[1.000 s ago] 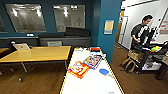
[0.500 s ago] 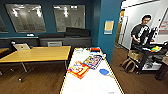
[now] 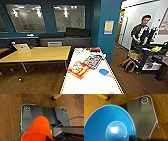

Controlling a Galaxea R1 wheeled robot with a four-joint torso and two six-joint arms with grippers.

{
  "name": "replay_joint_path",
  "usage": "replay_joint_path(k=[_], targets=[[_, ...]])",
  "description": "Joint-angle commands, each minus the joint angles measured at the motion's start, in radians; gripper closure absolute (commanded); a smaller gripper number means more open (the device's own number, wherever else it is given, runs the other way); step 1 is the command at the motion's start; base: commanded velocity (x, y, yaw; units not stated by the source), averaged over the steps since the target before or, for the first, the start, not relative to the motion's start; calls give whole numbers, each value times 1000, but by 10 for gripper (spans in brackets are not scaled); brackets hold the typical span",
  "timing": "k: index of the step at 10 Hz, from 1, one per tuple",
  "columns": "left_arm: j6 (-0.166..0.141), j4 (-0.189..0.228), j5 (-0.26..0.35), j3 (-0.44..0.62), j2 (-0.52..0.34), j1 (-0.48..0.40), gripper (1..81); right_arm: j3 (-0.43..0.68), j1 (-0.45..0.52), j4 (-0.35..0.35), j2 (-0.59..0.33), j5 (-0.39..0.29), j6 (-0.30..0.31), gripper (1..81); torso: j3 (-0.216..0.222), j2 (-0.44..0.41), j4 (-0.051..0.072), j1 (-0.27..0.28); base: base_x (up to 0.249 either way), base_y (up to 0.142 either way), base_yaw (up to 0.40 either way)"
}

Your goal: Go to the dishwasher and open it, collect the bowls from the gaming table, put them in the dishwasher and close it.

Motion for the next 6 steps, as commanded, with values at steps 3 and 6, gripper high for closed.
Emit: replay_joint_path(k=[3,6], targets=[[0,13,29,-3,-13,-30,811,11,24,-54,35,-23,-15,811,0,1,0,1,-88,0,0],[0,15,32,-3,-7,-26,811,8,24,-53,35,-19,-13,811,0,-1,0,-1,-137,0,0]])
